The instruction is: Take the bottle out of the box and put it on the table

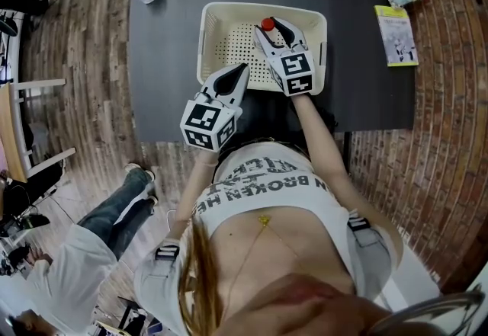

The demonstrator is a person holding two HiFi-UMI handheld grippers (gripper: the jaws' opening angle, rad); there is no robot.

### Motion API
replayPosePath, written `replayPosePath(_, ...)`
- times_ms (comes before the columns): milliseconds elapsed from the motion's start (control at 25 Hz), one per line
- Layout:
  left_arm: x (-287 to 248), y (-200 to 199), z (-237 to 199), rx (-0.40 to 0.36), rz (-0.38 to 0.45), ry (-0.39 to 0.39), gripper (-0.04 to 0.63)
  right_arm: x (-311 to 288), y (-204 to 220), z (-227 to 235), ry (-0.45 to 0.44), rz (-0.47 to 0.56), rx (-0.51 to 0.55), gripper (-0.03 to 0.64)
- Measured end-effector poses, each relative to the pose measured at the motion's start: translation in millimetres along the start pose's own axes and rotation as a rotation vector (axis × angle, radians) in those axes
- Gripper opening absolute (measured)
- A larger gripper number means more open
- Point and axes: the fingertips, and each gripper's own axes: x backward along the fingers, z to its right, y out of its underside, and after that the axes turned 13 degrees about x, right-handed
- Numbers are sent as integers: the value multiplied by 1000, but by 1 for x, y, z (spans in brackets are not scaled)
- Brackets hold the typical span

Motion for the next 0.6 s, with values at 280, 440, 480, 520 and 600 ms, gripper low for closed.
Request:
replayPosePath(280, 1, 3, 1, 3, -7, 0, 0, 1, 0, 0, 2, 14, 2, 163)
replayPosePath(440, 1, 4, 2, 6, -9, 2, 0, 1, 0, 0, -1, 15, 1, 163)
replayPosePath(480, 1, 5, 2, 4, -11, 2, 0, 1, 0, 0, -1, 17, -1, 163)
replayPosePath(520, 1, 5, 2, 3, -13, 2, 0, 1, 1, 0, -1, 18, -1, 163)
replayPosePath(600, 1, 7, 2, 2, -20, 2, 0, 1, 0, 0, -1, 21, 2, 163)
